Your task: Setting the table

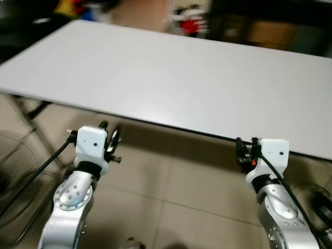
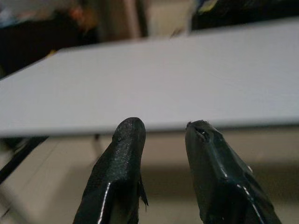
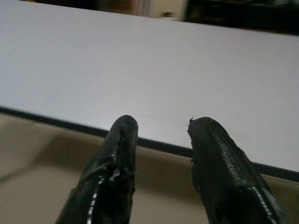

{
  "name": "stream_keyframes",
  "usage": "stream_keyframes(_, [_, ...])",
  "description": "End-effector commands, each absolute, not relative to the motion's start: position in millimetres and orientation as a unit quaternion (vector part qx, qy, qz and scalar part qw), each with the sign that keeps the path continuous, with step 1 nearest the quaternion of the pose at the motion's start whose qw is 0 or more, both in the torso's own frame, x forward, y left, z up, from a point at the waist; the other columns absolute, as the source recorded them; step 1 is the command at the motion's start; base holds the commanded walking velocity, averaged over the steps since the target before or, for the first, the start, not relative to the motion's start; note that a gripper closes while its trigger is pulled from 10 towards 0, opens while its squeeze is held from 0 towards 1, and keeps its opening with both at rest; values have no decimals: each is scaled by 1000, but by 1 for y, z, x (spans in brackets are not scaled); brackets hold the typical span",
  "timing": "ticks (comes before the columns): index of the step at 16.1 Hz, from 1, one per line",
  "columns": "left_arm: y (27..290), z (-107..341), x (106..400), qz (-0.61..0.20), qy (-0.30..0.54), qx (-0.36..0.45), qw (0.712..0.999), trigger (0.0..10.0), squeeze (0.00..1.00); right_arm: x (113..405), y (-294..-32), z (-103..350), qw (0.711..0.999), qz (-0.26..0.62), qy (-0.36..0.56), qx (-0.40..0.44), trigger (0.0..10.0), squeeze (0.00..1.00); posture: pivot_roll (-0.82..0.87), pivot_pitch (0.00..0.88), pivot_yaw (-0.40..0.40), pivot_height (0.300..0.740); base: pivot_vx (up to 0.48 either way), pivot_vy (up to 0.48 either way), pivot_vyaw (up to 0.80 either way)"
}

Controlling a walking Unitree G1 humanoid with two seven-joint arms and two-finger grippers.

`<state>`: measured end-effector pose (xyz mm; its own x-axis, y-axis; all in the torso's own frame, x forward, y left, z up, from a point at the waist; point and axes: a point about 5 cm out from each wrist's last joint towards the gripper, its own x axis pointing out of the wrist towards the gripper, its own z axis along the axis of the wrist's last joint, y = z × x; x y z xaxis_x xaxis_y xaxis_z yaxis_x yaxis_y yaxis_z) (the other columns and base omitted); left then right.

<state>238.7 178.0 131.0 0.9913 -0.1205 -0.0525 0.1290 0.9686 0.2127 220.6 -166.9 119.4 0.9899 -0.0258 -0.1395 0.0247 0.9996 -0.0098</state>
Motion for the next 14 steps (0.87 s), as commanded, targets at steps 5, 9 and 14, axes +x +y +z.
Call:
stream_keyframes(5, [168,138,249,-81,-1,109,991,10000,1000,213,-167,131,999,-8,41,6,10000,1000,-3,40,54,740,0,0,800])
stream_keyframes(9, [163,140,253,-84,-6,104,991,10000,451,216,-168,137,999,-18,24,-39,10000,1000,-4,31,54,740,0,0,800])
stream_keyframes(14, [160,142,255,-80,-9,108,991,10000,0,223,-171,137,998,-43,27,-30,10000,1000,7,27,41,740,0,103,800])
